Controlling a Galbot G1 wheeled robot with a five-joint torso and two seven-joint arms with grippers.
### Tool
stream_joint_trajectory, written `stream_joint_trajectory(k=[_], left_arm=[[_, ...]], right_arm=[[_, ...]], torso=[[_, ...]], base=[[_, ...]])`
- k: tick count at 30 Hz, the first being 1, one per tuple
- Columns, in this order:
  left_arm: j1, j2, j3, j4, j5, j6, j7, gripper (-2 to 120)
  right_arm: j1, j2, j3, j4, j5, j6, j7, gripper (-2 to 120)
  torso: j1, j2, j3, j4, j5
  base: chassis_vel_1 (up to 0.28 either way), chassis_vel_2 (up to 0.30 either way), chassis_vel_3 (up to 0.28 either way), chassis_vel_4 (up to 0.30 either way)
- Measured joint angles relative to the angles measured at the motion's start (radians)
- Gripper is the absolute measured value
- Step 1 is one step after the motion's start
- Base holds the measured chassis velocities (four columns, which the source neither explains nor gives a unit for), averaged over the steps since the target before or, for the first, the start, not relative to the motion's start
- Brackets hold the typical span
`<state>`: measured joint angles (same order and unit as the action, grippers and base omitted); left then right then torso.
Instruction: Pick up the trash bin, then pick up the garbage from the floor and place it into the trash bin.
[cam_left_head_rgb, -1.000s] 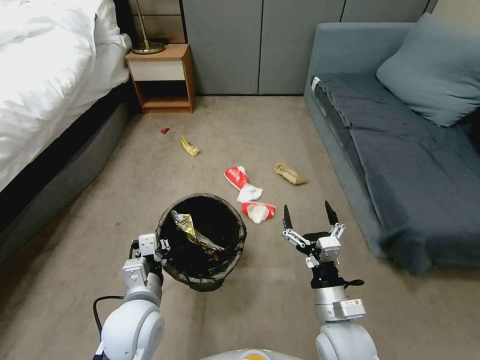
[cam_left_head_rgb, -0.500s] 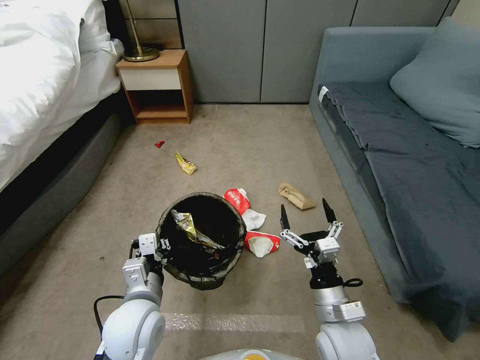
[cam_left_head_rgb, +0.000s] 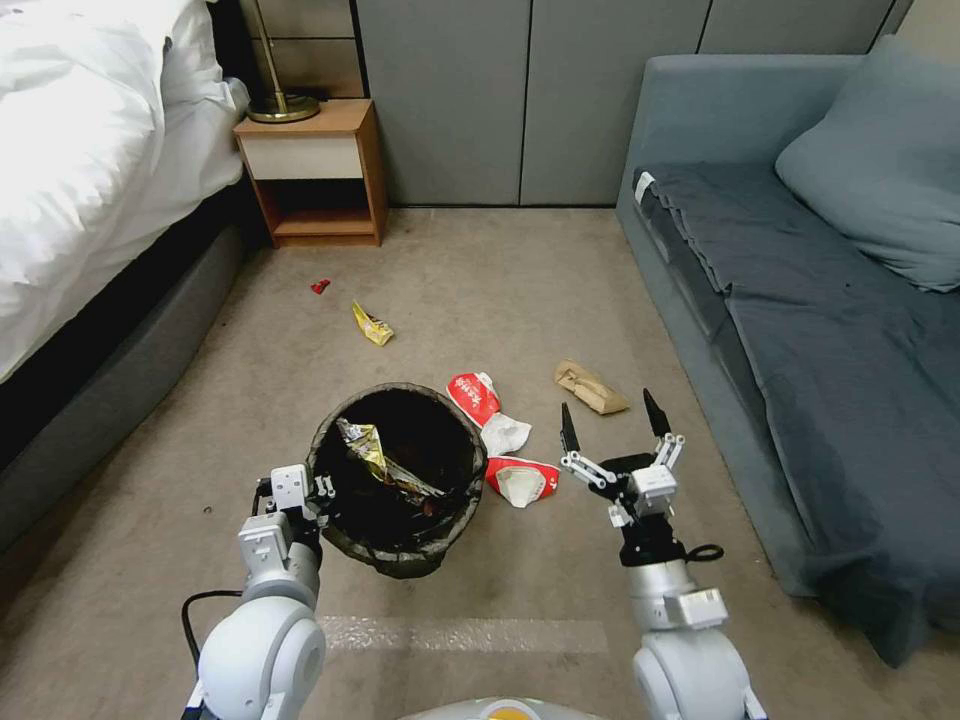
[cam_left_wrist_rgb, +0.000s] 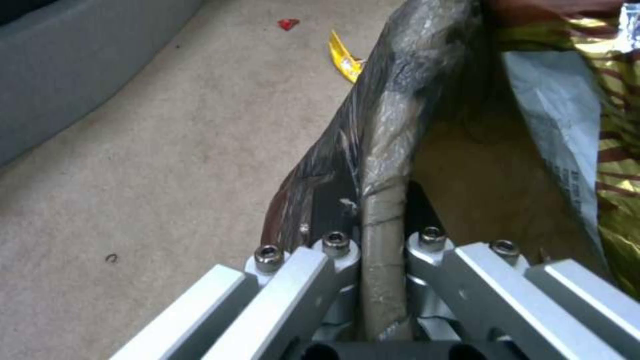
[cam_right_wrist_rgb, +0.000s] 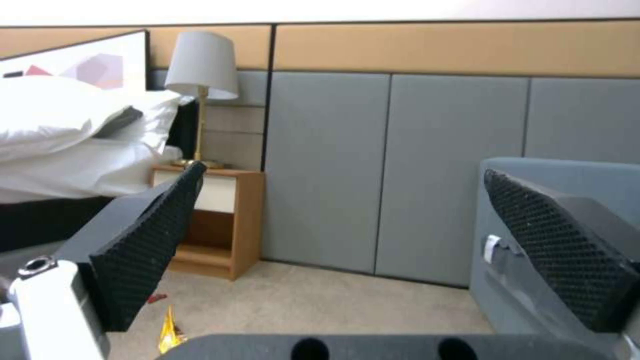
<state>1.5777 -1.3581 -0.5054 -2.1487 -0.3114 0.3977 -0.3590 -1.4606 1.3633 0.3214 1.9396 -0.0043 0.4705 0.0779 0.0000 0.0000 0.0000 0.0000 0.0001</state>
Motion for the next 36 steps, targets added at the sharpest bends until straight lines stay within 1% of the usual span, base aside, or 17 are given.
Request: stream_joint_trajectory(k=[5,8,9,12,13,15,17,19,21,24,26,28,29,32,33,35,36], left_arm=[[-0.005,0.018,-0.003,0.0,-0.014,0.01,-0.004,0],[-0.007,0.023,-0.007,-0.001,-0.017,0.012,-0.006,0],[-0.007,0.023,-0.007,-0.001,-0.017,0.012,-0.006,0],[-0.003,0.02,-0.009,-0.002,-0.016,0.012,-0.006,0],[-0.003,0.02,-0.009,-0.002,-0.016,0.012,-0.006,0],[-0.004,0.017,-0.009,-0.002,-0.015,0.012,-0.006,0],[-0.004,0.016,-0.009,-0.002,-0.015,0.012,-0.006,0],[-0.007,0.009,-0.008,0.002,-0.012,0.011,-0.007,0],[-0.007,0.008,-0.006,0.003,-0.011,0.011,-0.007,0],[-0.011,0.005,0.002,0.009,-0.006,0.012,-0.007,0],[-0.012,0.005,0.004,0.009,-0.005,0.012,-0.007,0],[-0.012,0.006,0.006,0.01,-0.004,0.014,-0.008,0],[-0.012,0.006,0.006,0.01,-0.004,0.014,-0.008,0],[-0.008,0.006,0.007,0.01,0.0,0.014,-0.008,0],[-0.008,0.006,0.007,0.01,0.0,0.014,-0.008,0],[-0.003,0.006,0.007,0.01,0.002,0.015,-0.008,0],[-0.003,0.006,0.007,0.01,0.002,0.015,-0.008,0]], right_arm=[[0.086,-0.058,-0.024,-0.044,0.059,-0.066,-0.021,100],[0.176,-0.122,-0.073,-0.12,0.113,-0.125,-0.079,100],[0.176,-0.122,-0.073,-0.12,0.113,-0.125,-0.079,100],[0.262,-0.193,-0.122,-0.208,0.161,-0.183,-0.211,100],[0.262,-0.193,-0.122,-0.208,0.161,-0.183,-0.211,100],[0.312,-0.241,-0.155,-0.265,0.174,-0.204,-0.286,100],[0.321,-0.25,-0.163,-0.278,0.175,-0.206,-0.298,100],[0.381,-0.297,-0.221,-0.38,0.176,-0.202,-0.38,100],[0.391,-0.302,-0.232,-0.401,0.175,-0.199,-0.394,100],[0.445,-0.309,-0.286,-0.535,0.159,-0.164,-0.504,100],[0.458,-0.308,-0.298,-0.57,0.155,-0.155,-0.53,100],[0.488,-0.29,-0.316,-0.66,0.137,-0.133,-0.599,100],[0.488,-0.29,-0.316,-0.66,0.137,-0.133,-0.599,100],[0.53,-0.241,-0.327,-0.797,0.114,-0.099,-0.648,100],[0.53,-0.241,-0.327,-0.797,0.114,-0.099,-0.648,100],[0.562,-0.199,-0.328,-0.892,0.1,-0.08,-0.666,100],[0.562,-0.199,-0.328,-0.892,0.1,-0.08,-0.666,100]], torso=[[0.0,0.0,0.0,0.0001,-0.0002],[0.0,0.0,0.0,0.0001,-0.0001],[0.0,0.0,0.0,0.0001,-0.0001],[0.0,0.0,0.0,0.0002,0.0003],[0.0,0.0,0.0,0.0002,0.0003],[0.0,0.0,0.0,0.0,-0.0003],[0.0,0.0,0.0,0.0001,-0.0001],[0.0,0.0,0.0,0.0,-0.0002],[0.0,0.0,0.0,0.0001,-0.0001],[0.0,0.0,0.0,-0.0001,0.0],[0.0,0.0,0.0,0.0001,-0.0001],[0.0,0.0,0.0,-0.0002,0.0],[0.0,0.0,0.0,-0.0002,0.0],[0.0,0.0,0.0,0.0,-0.0001],[0.0,0.0,0.0,0.0,-0.0001],[0.0,0.0,0.0,0.0001,-0.0003],[0.0,0.0,0.0,0.0001,-0.0003]], base=[[0.0,0.0,0.0,0.0],[0.0,0.0,0.0,0.0],[0.0,0.0,0.0,0.0],[0.0,0.0,0.0,0.0],[0.0,0.0,0.0,0.0],[0.0,0.0,0.0,0.0],[0.0,0.0,0.0,0.0],[0.0,0.0,0.0,0.0],[0.0,0.0,0.0,0.0],[0.0,0.0,0.0,0.0],[0.0,0.0,0.0,0.0],[0.0,0.0,0.0,0.0],[0.0,0.0,0.0,0.0],[0.0,0.0,0.0,0.0],[0.0,0.0,0.0,0.0],[0.0,0.0,0.0,0.0],[0.0,0.0,0.0,0.0]])
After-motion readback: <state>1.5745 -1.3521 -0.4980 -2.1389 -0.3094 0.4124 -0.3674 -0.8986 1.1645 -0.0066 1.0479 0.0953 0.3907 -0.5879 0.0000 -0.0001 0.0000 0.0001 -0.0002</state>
